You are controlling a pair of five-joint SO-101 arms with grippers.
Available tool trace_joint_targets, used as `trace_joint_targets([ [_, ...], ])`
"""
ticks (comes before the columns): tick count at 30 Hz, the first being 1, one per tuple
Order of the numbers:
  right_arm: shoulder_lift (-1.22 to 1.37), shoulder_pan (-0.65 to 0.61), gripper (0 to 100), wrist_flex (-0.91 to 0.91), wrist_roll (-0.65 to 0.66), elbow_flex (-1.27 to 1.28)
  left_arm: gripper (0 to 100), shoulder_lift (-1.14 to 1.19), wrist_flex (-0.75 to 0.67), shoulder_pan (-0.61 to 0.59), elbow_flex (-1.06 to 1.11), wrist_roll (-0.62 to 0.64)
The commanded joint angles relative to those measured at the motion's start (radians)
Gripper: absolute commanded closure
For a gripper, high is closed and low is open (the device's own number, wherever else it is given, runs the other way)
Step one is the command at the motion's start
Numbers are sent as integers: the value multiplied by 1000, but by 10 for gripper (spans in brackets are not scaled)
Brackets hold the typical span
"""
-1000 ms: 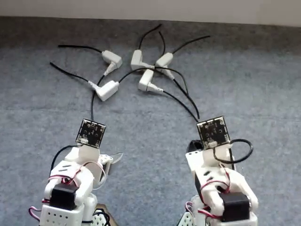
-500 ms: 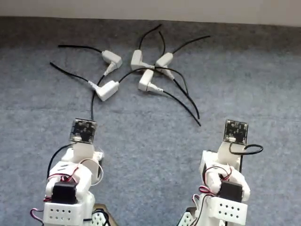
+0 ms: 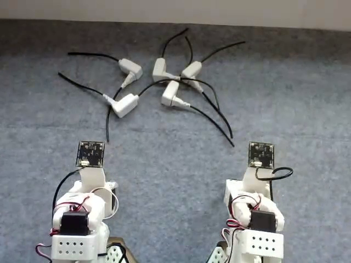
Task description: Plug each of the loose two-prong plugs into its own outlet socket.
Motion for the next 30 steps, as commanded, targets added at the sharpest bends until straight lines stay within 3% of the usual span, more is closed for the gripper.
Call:
trace_joint_targets([
  [1, -7, -4, 990, 85, -5, 110, 892, -5, 11, 7, 19, 11],
  [30, -7, -7, 990, 119, -6, 96, 892, -5, 12, 5, 19, 11],
])
